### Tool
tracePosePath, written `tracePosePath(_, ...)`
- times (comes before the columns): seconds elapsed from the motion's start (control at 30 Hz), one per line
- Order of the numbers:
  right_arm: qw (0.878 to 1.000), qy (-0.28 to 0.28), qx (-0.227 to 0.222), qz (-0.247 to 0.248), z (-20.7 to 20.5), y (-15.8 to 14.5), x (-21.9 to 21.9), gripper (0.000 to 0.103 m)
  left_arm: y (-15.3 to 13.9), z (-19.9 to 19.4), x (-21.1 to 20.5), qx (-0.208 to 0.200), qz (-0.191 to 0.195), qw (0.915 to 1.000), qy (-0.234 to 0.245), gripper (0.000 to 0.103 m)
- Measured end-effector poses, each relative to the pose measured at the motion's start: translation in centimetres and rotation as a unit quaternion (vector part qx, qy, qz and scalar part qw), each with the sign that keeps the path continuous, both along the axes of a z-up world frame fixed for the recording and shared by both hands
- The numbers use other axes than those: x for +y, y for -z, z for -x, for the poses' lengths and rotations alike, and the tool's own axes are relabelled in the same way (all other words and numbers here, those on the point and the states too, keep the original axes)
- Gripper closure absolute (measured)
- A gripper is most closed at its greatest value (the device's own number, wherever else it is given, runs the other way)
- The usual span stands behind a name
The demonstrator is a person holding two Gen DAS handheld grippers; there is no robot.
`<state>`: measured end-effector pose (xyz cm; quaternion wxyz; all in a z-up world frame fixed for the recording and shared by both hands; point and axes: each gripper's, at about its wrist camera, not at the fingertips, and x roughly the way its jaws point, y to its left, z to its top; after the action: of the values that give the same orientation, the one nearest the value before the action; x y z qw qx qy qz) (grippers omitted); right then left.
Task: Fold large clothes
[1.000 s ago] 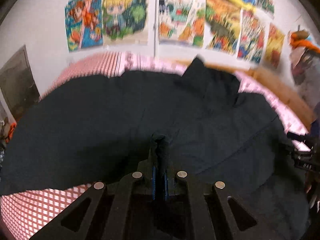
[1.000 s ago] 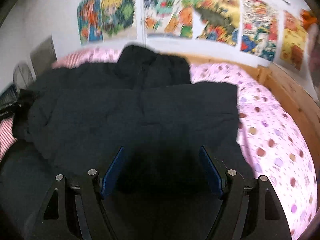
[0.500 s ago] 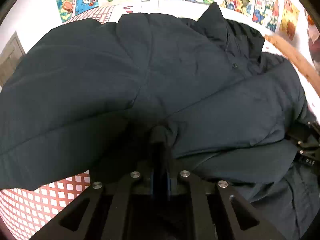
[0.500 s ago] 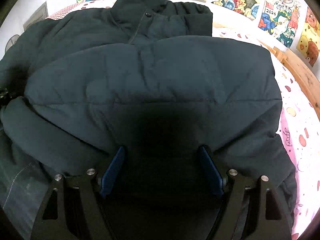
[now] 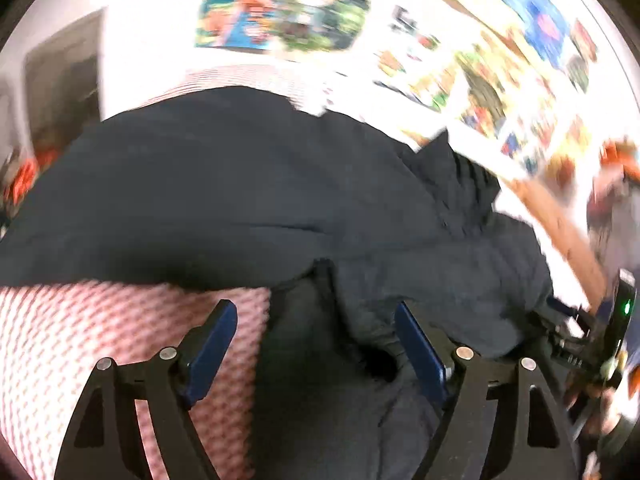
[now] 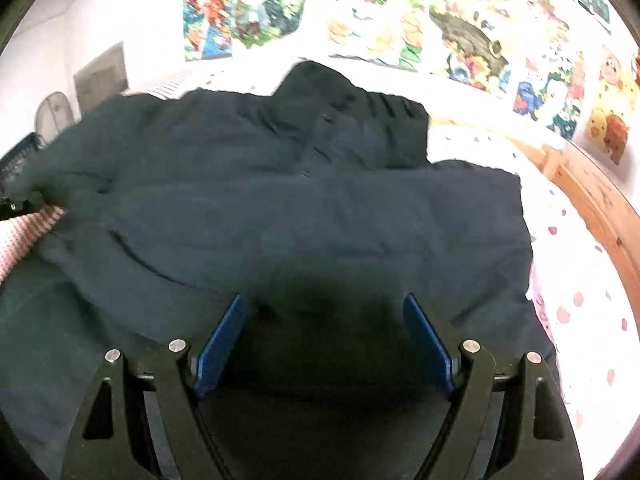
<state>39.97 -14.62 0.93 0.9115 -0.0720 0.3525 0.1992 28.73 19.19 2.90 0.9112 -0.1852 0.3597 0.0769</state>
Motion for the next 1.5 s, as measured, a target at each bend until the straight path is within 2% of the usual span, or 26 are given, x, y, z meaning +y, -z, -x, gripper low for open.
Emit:
tracePosePath(0.07,1.0,-0.011,0.008,-0.012,0.3,-1.1,1.1,0.026,0.1,1.7,2.4,-0.003,0.039,0.9986,-0.036,0.021)
tracePosePath(0.17,0.999,-0.026,0.026,-0.035,0.5,-1.9,2.9,0.026,0.7,4.2,6.4,-0.009,0.105,0.9905,-0.088,0.02)
tracePosePath(0.23,0.998,-0.033,0.039,-0.047,0.9,-2.0,4.3,0.026,1.6,5.4,9.0,-0.017,0.152,0.9805,-0.124,0.019)
tracePosePath(0.33,0.995,-0.047,0.059,-0.059,0.9,-1.6,7.2,0.026,3.0,7.2,12.9,-0.038,0.216,0.9603,-0.172,0.019)
tracePosePath(0.53,0.995,-0.07,0.06,-0.033,0.7,-0.2,12.6,0.026,4.5,7.3,17.8,-0.087,0.279,0.9267,-0.236,0.02)
tracePosePath(0.6,0.995,-0.073,0.066,-0.022,0.4,0.5,13.9,0.026,4.6,6.8,18.7,-0.097,0.284,0.9216,-0.246,0.021)
tracePosePath(0.67,0.994,-0.071,0.077,-0.003,0.1,1.7,14.9,0.026,4.5,6.2,18.8,-0.103,0.272,0.9223,-0.254,0.025)
tracePosePath(0.77,0.993,-0.071,0.094,0.017,-0.3,3.5,15.6,0.022,4.2,5.9,18.9,-0.102,0.246,0.9287,-0.258,0.042)
tracePosePath(0.83,0.993,-0.069,0.092,0.024,-0.2,4.3,15.9,0.019,4.4,5.6,19.2,-0.093,0.23,0.9351,-0.254,0.062)
tracePosePath(0.87,0.993,-0.069,0.088,0.028,0.0,4.7,16.0,0.018,4.5,5.6,19.4,-0.091,0.219,0.9377,-0.254,0.066)
tracePosePath(0.9,0.994,-0.068,0.083,0.032,0.2,4.9,16.1,0.018,4.5,5.6,19.6,-0.093,0.21,0.9398,-0.253,0.075)
tracePosePath(1.03,0.995,-0.068,0.072,0.029,0.9,4.6,15.8,0.018,3.5,5.8,19.8,-0.106,0.177,0.9478,-0.244,0.09)
tracePosePath(1.17,0.995,-0.06,0.086,-0.004,1.6,2.4,13.9,0.018,0.9,5.6,18.3,-0.129,0.111,0.9576,-0.233,0.095)
tracePosePath(1.3,0.995,-0.058,0.082,-0.028,3.2,0.4,10.8,0.018,-3.9,5.4,14.5,-0.181,0.008,0.9647,-0.191,0.096)
tracePosePath(1.4,0.996,-0.048,0.07,-0.034,4.4,-0.8,8.0,0.018,-7.3,4.8,10.6,-0.208,-0.064,0.9648,-0.148,0.096)
tracePosePath(1.5,0.996,-0.03,0.066,-0.045,4.9,-1.4,4.8,0.018,-10.0,4.5,5.6,-0.232,-0.127,0.9588,-0.104,0.096)
